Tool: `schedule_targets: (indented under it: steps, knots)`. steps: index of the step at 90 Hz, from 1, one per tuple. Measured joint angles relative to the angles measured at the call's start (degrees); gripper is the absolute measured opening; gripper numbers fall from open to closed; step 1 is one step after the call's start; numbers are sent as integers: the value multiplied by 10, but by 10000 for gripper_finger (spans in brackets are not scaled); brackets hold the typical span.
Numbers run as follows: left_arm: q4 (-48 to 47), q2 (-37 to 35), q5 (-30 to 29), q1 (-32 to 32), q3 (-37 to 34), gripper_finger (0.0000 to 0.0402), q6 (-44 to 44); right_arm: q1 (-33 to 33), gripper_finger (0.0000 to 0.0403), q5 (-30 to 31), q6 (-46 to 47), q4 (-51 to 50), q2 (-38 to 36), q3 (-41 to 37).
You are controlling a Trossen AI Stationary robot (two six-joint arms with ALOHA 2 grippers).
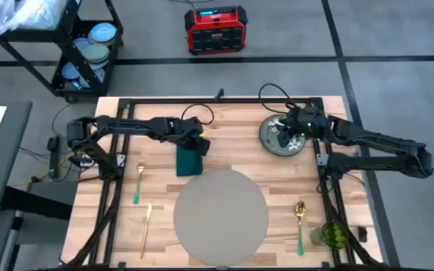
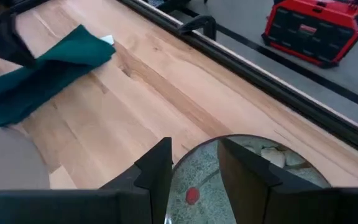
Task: Set table place
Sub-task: Fold the green napkin
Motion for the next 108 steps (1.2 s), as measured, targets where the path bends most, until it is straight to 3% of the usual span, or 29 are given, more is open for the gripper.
schedule_targets:
  steps: [29,44,51,69,81,94,108]
  knots:
    - [12,0,30,1,0,114,34,0,119,-4,-2,0,0,0]
    - [0,-1,-14,39,6,133,36,0,119,-4,-5,0,0,0]
    - [4,-1,-23,69,6,133,77,0,119,-4,-6,0,0,0]
    - [0,-1,22,124,8,132,224,0,119,-7,-6,0,0,0]
    - [-77,0,28,155,55,133,302,0,119,-11,-6,8,0,0]
    - [-215,0,26,173,132,133,319,-19,119,-113,63,126,32,0]
    - [-332,-7,28,160,173,133,305,-38,119,-203,136,181,165,52]
